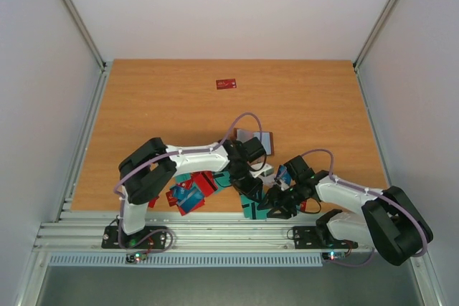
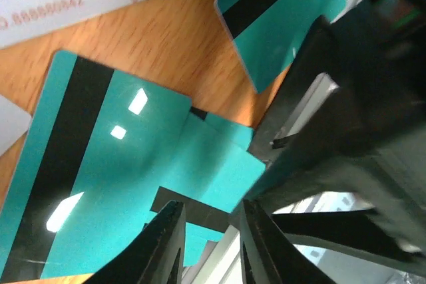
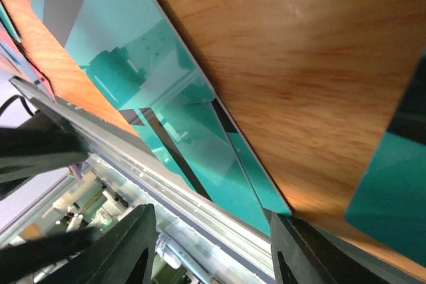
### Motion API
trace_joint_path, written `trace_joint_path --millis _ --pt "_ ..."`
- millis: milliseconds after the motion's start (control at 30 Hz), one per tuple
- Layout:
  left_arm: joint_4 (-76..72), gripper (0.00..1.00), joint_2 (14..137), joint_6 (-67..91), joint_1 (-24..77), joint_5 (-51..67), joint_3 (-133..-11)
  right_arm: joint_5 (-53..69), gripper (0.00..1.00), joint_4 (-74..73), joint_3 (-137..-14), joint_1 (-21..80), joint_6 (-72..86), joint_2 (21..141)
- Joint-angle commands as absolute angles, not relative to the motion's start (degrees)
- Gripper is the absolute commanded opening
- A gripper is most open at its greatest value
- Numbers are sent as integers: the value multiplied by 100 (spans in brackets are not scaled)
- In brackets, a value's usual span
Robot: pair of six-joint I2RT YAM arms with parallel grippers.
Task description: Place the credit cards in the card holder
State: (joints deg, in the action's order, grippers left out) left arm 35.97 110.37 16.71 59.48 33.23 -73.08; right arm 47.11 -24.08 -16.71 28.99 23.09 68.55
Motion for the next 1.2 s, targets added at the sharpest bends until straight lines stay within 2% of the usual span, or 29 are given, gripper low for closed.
trace_joint_path --millis 0,367,700,1167 --pt "3321 25 11290 1801 5981 3543 -7109 4607 49 -2500 -1460 2944 2319 7117" --pt "3211 21 11667 1920 5977 3417 -6976 4493 51 -3342 -1602 2954 2001 6817" --pt "3078 20 11709 1987 5915 3674 -6948 4405 52 -2260 -1046 3063 2414 6583" --pt "2704 20 11519 2268 5713 3905 -6627 4048 46 -1441 -684 3469 2752 6501"
